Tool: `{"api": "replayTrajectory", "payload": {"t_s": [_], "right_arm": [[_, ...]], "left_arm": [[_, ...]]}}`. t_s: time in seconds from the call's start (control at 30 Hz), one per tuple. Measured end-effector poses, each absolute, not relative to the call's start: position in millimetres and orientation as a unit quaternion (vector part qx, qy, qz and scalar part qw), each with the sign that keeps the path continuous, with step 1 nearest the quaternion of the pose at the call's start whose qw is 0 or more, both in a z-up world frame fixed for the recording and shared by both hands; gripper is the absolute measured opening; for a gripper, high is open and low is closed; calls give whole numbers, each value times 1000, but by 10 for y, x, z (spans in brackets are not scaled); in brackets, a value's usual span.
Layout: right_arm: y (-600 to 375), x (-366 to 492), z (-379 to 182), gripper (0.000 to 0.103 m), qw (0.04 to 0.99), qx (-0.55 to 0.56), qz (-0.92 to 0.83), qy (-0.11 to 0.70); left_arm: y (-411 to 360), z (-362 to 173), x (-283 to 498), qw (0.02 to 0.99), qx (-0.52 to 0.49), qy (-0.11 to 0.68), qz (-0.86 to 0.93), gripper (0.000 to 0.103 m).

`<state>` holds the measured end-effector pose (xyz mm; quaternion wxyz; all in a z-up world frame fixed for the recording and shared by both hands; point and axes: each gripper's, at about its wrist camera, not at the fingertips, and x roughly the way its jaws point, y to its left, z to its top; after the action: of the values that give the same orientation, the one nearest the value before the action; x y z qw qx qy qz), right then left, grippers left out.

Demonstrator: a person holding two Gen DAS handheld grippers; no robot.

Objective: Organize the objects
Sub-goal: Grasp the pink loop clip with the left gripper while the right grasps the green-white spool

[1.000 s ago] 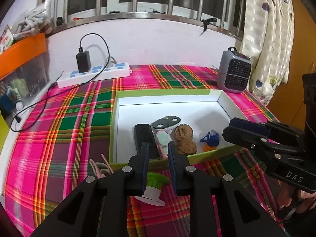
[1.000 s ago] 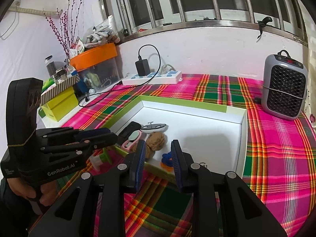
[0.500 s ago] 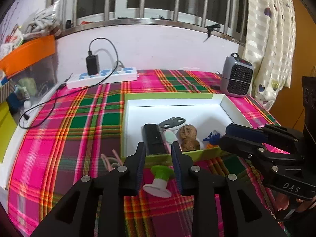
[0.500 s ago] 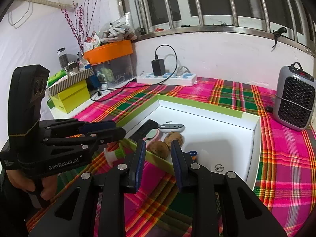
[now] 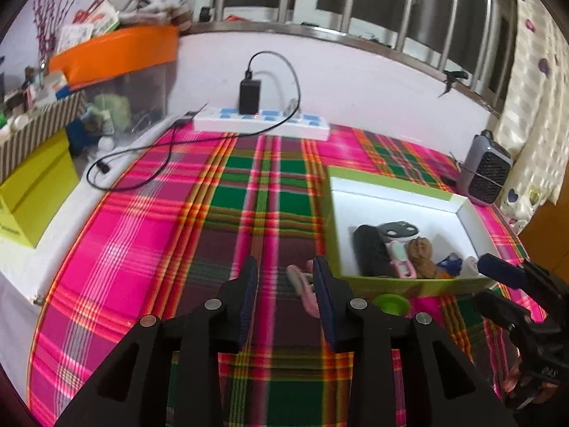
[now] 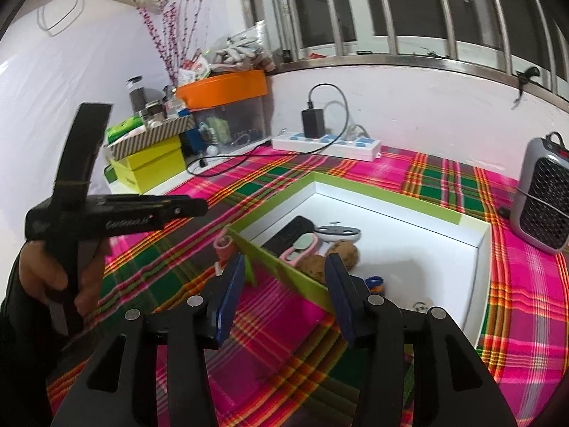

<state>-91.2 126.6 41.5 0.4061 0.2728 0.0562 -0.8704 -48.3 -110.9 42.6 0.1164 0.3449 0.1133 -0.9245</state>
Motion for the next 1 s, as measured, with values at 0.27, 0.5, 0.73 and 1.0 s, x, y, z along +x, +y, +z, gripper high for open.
{"api": "replayTrajectory", "payload": {"t_s": [0.27, 0.5, 0.73, 1.0], "right_arm": [[1155, -805, 393, 48, 430, 270, -857, 88], [1018, -865, 323, 48, 445, 307, -836, 94], [840, -981, 224, 48, 449, 347, -817, 102], [734, -1016, 192, 49, 457, 358, -806, 117]], "left_arm": [[-1020, 404, -502, 104, 355, 95, -924, 30], [-1102, 423, -479, 123, 356, 104, -921, 31], [-1123, 433, -466, 122, 360, 110, -918, 31], [-1168, 451, -451, 119, 358, 122, -918, 31]]}}
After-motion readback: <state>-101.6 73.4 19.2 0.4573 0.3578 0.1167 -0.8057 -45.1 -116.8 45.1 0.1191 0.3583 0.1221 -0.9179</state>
